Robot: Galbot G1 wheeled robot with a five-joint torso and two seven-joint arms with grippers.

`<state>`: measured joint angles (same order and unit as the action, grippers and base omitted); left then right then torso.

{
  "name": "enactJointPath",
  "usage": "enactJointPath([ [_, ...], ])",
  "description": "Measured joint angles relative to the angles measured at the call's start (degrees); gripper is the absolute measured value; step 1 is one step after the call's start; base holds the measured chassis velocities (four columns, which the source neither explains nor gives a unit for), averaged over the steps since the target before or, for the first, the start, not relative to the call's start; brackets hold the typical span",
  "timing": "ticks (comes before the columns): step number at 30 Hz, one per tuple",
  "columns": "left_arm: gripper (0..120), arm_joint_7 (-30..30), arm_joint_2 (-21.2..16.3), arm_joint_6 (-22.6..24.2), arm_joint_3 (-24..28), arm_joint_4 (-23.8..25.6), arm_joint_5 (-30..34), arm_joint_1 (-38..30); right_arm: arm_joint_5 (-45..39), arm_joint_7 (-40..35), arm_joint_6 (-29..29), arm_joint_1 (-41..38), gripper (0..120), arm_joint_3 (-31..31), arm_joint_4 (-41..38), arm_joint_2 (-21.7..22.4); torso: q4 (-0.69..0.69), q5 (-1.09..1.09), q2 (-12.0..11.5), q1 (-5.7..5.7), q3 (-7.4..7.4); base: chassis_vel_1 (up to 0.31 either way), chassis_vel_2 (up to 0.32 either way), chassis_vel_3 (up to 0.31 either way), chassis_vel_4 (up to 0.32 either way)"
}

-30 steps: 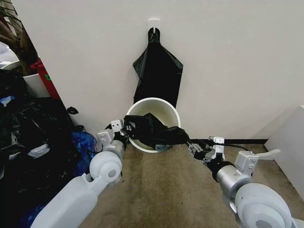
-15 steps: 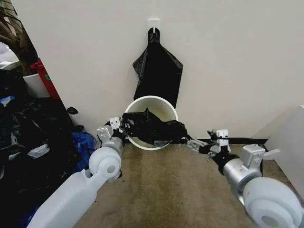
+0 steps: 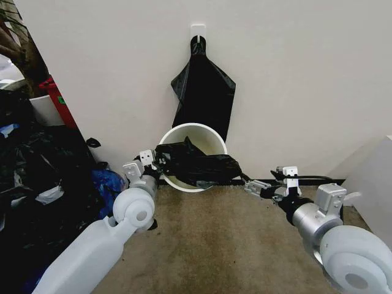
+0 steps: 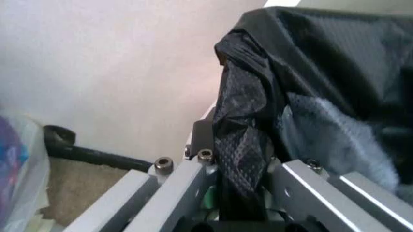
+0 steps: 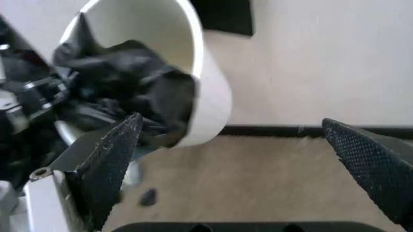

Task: Place the garbage bag over the trash bin.

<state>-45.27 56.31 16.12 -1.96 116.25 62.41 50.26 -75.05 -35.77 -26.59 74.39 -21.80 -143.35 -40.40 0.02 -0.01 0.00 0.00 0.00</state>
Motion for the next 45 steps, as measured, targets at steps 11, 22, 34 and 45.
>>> enactJointPath([
  [11,1,0.37,-0.66,-0.04,-0.44,0.56,-0.02,0.68,-4.78,5.41,1.53,-1.19,100,-0.99,0.07,0.27,-0.01,0.0,0.0,0.0,0.0,0.0,0.0,0.0,0.0],
  [22,1,1.87,-1.71,-0.01,3.03,2.61,-2.1,1.82,1.92,13.58,0.25,-10.09,100,3.26,0.1,1.14,-0.02,0.01,0.0,0.0,0.0,0.0,0.0,0.0,0.0],
  [34,1,3.36,-1.83,0.17,7.72,2.85,-4.87,-1.76,-1.32,10.94,-2.91,-28.31,100,19.67,3.97,-0.63,-0.01,0.01,0.0,0.0,0.0,0.0,0.0,0.0,0.0],
  [45,1,3.92,-1.49,0.18,8.14,3.8,-6.2,-1.59,-2.15,4.86,-6.13,-33.22,85,25.37,8.78,-2.08,-0.01,0.0,0.0,0.0,0.0,0.0,0.0,0.0,0.0],
])
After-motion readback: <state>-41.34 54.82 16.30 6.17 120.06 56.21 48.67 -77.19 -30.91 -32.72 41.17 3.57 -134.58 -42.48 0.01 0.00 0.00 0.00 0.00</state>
